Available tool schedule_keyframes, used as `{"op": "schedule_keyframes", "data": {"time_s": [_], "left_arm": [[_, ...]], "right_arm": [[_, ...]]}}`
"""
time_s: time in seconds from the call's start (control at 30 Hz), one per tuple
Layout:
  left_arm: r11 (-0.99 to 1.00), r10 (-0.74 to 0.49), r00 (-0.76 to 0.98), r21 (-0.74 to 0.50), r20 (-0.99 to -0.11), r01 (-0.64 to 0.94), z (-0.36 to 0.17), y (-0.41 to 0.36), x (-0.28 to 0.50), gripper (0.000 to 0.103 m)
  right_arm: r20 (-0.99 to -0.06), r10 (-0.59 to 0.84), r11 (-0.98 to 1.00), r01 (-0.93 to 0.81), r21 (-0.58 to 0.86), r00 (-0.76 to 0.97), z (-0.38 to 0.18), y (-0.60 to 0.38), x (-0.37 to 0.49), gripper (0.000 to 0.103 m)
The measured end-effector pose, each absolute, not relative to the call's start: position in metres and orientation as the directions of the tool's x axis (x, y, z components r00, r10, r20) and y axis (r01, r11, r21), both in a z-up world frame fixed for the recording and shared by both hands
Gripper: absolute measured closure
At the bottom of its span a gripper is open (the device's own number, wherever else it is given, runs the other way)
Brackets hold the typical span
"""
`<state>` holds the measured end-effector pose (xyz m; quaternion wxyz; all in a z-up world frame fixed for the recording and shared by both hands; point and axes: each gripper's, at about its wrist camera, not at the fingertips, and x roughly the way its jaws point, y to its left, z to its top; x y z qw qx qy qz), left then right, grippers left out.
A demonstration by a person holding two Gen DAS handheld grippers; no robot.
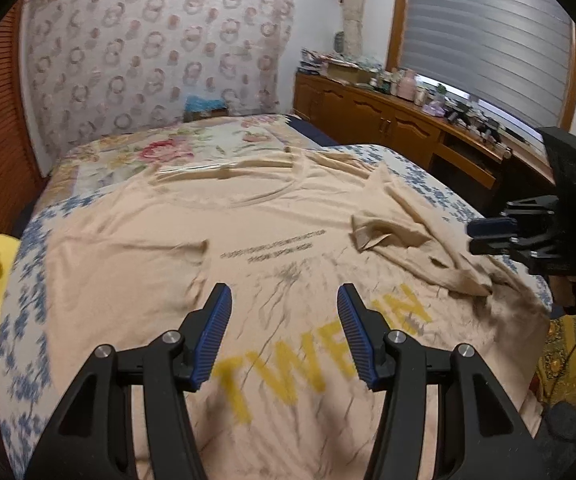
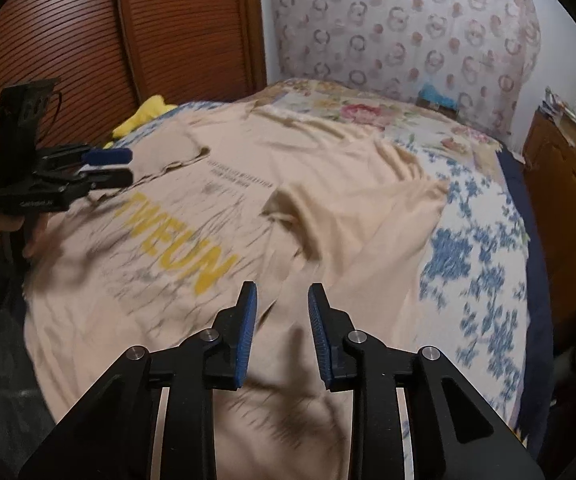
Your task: Fold small clothes
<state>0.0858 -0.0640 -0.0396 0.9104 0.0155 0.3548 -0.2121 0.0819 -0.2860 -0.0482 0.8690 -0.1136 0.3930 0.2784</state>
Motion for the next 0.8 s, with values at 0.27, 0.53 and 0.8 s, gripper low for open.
{"op": "schedule_keyframes", "data": {"time_s": [0.27, 0.53, 0.8], "left_arm": [[0.850, -0.440, 0.546, -0.134, -0.712, 0.510, -0.046, -0.113, 0.133, 0.049], [0.799, -0.476, 0.418, -0.183, -0.773, 0.573, -0.061, -0.157, 0.168, 0.074], [0.781, -0.455, 0.352, -0.177, -0.818, 0.599, -0.070, -0.175, 0.183, 0.095]], "right_arm": [[-0.758, 0.309, 0.877, -0.480, -0.006, 0.574, -0.069, -0.312, 0.102, 0.078], [-0.777, 0.298, 0.900, -0.434, 0.035, 0.554, -0.089, -0.327, 0.110, 0.077], [-0.774, 0.310, 0.904, -0.424, 0.060, 0.552, -0.089, -0.329, 0.107, 0.077]]}}
